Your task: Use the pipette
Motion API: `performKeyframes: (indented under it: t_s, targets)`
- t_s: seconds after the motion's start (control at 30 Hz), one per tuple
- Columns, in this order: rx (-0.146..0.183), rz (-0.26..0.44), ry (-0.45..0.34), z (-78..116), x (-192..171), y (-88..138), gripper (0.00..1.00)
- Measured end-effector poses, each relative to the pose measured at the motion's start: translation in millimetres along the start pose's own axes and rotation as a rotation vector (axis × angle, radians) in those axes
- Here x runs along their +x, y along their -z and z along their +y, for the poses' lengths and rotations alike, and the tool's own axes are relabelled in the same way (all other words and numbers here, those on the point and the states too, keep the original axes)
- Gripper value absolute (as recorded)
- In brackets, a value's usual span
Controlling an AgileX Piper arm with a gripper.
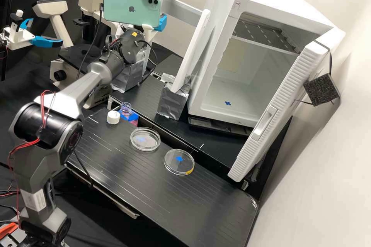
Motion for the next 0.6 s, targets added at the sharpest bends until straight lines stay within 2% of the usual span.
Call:
performKeyframes:
  t_s: [0.33,0.6]
  targets:
    - [0.002,-0.060,0.039,-12.1,10.4,-11.2,0.00]
    - [0.002,-0.061,0.047,-14.4,10.8,-9.8,0.00]
